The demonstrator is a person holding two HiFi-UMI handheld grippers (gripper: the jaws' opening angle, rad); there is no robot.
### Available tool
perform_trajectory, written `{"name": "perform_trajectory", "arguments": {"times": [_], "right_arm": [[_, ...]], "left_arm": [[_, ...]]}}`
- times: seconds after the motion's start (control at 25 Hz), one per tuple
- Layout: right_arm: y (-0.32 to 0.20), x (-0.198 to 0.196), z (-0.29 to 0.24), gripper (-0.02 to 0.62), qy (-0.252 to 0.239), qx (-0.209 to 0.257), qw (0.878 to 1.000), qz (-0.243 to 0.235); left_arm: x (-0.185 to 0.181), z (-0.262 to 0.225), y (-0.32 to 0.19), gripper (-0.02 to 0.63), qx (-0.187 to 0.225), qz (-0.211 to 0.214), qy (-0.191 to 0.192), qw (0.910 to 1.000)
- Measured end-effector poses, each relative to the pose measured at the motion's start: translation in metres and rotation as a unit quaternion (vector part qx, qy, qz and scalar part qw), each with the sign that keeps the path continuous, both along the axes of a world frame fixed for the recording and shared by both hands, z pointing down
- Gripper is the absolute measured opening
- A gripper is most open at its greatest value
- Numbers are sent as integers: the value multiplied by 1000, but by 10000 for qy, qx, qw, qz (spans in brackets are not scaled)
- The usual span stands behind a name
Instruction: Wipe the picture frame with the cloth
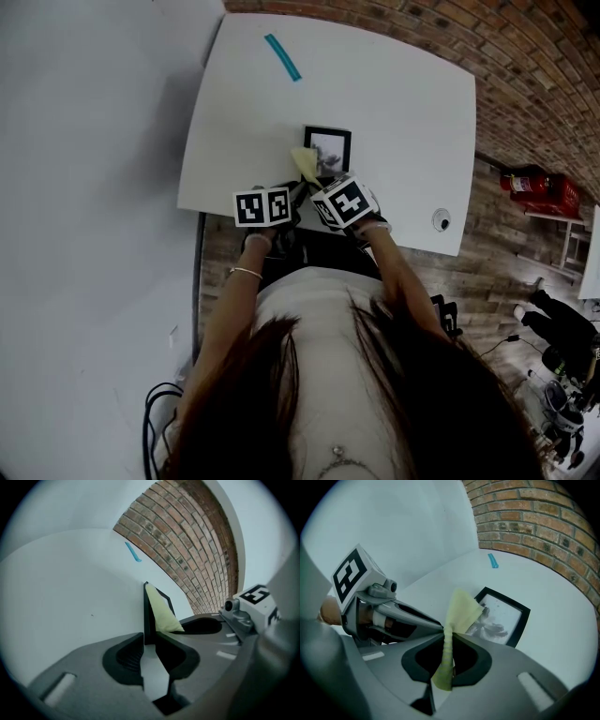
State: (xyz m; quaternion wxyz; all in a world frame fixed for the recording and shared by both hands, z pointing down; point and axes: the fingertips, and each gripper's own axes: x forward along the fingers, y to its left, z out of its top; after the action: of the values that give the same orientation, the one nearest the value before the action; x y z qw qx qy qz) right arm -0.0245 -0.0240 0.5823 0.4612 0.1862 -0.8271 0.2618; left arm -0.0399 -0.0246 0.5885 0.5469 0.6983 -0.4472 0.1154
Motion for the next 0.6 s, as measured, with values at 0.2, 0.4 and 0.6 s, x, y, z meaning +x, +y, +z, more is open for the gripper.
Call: {"name": "perform_trajectory", "arguments": {"times": [0.2,0.4,0.6], "right_arm": [[-5,0,-1,34,16,13,10000,-59],[-9,-1,-1,34,6,22,10000,-70],[-13,-5,-4,34,-27,54,10000,-68]], "left_arm": [[1,-1,0,81,-10,-9,0,10000],[1,0,-1,81,-3,-3,3,10000],[0,-1,-1,81,-1,-8,-16,10000]]}}
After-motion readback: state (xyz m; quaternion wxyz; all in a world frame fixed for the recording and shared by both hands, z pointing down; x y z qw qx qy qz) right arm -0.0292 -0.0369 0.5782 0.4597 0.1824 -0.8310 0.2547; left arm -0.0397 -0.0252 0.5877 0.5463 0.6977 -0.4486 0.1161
